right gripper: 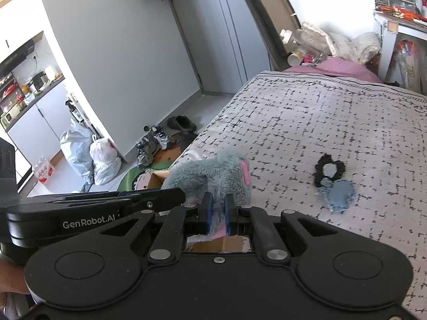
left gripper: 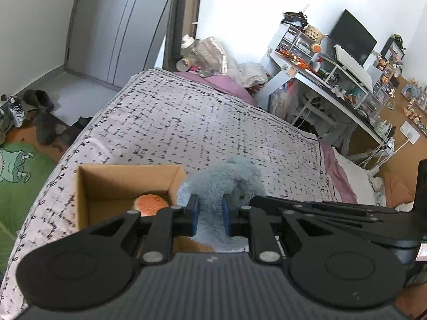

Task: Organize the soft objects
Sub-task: 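Lift and carry the grey plush with both grippers over the box, then open both grippers to drop the grey plush into the box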

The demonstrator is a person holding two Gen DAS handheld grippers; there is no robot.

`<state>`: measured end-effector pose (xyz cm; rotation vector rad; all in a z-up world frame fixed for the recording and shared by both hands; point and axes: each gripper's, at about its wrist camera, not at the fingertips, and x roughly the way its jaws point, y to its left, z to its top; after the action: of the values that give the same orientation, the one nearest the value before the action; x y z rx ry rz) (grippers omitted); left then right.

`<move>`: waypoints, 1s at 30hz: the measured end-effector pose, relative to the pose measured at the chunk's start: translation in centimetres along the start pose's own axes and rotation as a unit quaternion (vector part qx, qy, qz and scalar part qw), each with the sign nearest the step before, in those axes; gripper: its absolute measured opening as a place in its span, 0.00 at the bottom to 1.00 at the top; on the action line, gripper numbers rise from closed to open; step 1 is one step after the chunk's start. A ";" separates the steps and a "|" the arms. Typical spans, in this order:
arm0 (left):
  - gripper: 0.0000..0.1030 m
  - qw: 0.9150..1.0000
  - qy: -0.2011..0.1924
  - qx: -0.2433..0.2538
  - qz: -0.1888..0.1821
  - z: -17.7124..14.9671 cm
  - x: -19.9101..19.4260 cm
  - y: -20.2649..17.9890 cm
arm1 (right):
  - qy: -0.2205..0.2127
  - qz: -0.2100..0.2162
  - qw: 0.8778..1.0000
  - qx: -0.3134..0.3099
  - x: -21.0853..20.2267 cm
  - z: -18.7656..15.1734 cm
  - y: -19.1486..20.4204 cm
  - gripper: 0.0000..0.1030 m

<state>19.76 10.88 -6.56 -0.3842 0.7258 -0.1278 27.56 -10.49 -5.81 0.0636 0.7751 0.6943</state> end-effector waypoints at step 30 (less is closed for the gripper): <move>0.30 0.995 0.050 -0.072 0.040 -2.3 1.4 6.8 | 0.068 0.000 0.998 -0.008 3.8 -2.6 2.4 0.36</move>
<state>19.13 16.11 -11.58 -0.4880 0.8516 -0.0190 26.45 -6.87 -9.39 0.0006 0.9004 0.7098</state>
